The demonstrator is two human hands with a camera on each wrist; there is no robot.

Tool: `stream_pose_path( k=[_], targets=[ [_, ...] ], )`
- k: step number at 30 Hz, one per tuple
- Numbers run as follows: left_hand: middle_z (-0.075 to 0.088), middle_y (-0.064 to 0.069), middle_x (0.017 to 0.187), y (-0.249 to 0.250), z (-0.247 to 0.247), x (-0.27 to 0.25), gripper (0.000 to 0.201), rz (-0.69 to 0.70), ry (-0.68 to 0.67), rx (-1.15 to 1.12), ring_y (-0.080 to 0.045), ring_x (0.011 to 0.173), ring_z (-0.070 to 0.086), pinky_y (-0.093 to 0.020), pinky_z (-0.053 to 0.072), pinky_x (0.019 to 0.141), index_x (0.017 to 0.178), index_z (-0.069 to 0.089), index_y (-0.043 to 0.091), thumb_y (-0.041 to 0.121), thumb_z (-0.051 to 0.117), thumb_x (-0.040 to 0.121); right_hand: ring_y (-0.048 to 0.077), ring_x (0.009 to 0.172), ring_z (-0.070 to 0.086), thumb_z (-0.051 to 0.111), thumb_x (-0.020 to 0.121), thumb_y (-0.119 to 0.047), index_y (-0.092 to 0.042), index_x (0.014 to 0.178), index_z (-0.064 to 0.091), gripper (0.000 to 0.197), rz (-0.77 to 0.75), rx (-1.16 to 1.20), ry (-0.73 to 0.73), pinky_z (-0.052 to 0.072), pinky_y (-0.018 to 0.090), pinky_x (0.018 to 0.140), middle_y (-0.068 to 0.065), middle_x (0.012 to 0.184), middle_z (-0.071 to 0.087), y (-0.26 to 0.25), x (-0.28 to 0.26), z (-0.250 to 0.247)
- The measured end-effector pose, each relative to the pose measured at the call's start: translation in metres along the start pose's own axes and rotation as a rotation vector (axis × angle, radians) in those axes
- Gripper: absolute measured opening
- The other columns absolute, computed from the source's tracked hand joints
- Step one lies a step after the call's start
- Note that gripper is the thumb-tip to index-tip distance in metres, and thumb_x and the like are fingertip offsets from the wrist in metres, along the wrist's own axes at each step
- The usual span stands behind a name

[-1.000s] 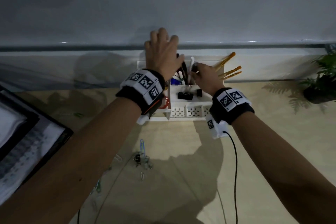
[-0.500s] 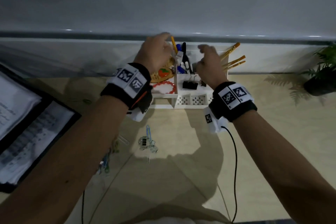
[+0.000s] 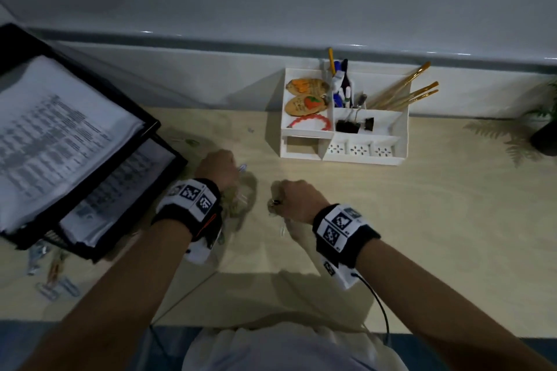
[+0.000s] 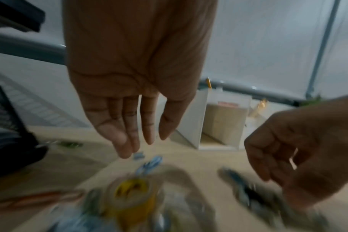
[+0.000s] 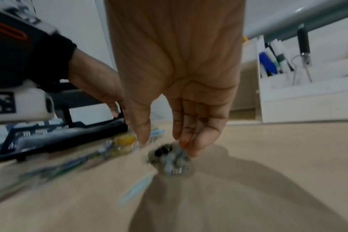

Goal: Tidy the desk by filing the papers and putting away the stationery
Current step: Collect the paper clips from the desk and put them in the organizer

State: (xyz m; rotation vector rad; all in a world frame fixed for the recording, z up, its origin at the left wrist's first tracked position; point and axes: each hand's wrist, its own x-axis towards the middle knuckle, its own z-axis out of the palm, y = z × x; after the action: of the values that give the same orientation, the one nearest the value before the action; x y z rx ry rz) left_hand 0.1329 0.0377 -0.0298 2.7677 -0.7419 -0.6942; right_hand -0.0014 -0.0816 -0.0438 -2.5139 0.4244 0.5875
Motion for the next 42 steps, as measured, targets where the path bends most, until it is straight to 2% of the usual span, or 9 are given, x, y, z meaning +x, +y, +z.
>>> stream_pose_path(
  k=[5,9,14,18,23,29,33,38,42],
  targets=[
    [0.058,-0.023,0.122,-0.016,0.028,-0.01,0.036,-0.07,-0.034,0.123,-0.037,0.11,0.056,-0.04,0.046,0.09,0.119,0.054,-0.001,0.025,0.047,0.095,0.037,0.097,0.06,0.056,0.087,-0.021,-0.002,0.105,0.056,0.026,0.115,-0.05,0.003,0.045,0.034,0.07,0.02,0.105,0.063,-0.002,-0.002,0.021],
    [0.053,-0.021,0.125,-0.015,0.039,-0.009,0.034,-0.053,0.01,0.063,-0.037,0.117,0.05,-0.04,0.041,0.092,0.126,0.044,0.0,0.009,0.044,0.093,0.032,0.091,0.059,0.063,0.08,-0.014,0.002,0.086,0.063,0.017,0.179,0.167,0.049,0.037,0.028,0.067,0.023,0.092,0.064,0.003,-0.01,0.011],
    [0.046,-0.021,0.126,-0.023,0.048,-0.006,0.055,0.054,-0.029,0.035,-0.036,0.117,0.046,-0.039,0.039,0.095,0.132,0.039,0.001,0.016,0.061,0.084,-0.002,0.049,0.055,0.06,0.084,-0.007,-0.011,0.068,0.06,0.016,0.065,0.505,0.216,0.046,0.019,0.057,0.0,0.061,0.06,0.001,-0.032,-0.025],
    [0.052,-0.02,0.126,-0.021,0.049,-0.004,0.044,0.141,0.013,0.108,-0.036,0.118,0.05,-0.037,0.037,0.098,0.128,0.046,0.003,0.008,0.055,0.086,0.013,0.055,0.06,0.054,0.089,-0.008,-0.016,0.063,0.054,0.028,0.034,0.642,0.395,0.05,0.019,0.052,0.002,0.063,0.062,-0.007,-0.039,-0.066],
    [0.065,-0.021,0.111,0.001,0.016,0.009,0.027,0.077,0.079,-0.338,-0.032,0.108,0.059,-0.033,0.044,0.092,0.108,0.058,0.0,0.013,0.063,0.085,0.024,0.058,0.062,0.046,0.089,-0.002,-0.004,0.074,0.055,0.017,0.076,0.7,0.709,0.057,0.037,0.064,0.014,0.069,0.063,-0.008,-0.013,-0.116],
    [0.061,-0.006,0.079,0.042,-0.039,0.012,0.017,0.117,0.095,-0.868,-0.016,0.067,0.058,-0.025,0.048,0.064,0.077,0.06,0.011,0.02,0.057,0.092,0.03,0.065,0.066,0.043,0.083,0.004,0.006,0.076,0.058,0.017,0.139,0.587,0.615,0.058,0.05,0.072,0.019,0.073,0.064,-0.002,0.027,-0.132],
    [0.059,-0.005,0.078,0.07,-0.052,0.019,0.026,0.151,0.059,-1.007,-0.01,0.062,0.054,-0.009,0.042,0.044,0.069,0.052,0.017,0.025,0.054,0.094,0.03,0.085,0.063,0.051,0.085,-0.001,0.005,0.091,0.063,0.016,0.253,0.476,0.638,0.049,0.028,0.074,0.02,0.093,0.066,0.018,0.026,-0.129],
    [0.065,-0.014,0.09,0.116,-0.052,0.023,0.026,0.128,-0.073,-1.228,-0.024,0.081,0.064,-0.035,0.054,0.08,0.077,0.058,0.01,0.027,0.051,0.096,0.022,0.083,0.062,0.065,0.081,-0.008,-0.003,0.101,0.065,0.021,0.04,0.675,0.651,0.052,0.027,0.069,0.013,0.1,0.066,0.023,0.003,-0.124],
    [0.066,-0.018,0.1,0.146,-0.045,0.023,0.024,0.174,-0.109,-1.192,-0.03,0.092,0.067,-0.042,0.055,0.09,0.082,0.06,0.012,0.029,0.051,0.096,0.012,0.067,0.058,0.067,0.081,-0.007,0.0,0.093,0.066,0.014,-0.012,0.711,0.749,0.049,0.019,0.06,0.01,0.085,0.065,0.033,-0.006,-0.124]
  ],
)
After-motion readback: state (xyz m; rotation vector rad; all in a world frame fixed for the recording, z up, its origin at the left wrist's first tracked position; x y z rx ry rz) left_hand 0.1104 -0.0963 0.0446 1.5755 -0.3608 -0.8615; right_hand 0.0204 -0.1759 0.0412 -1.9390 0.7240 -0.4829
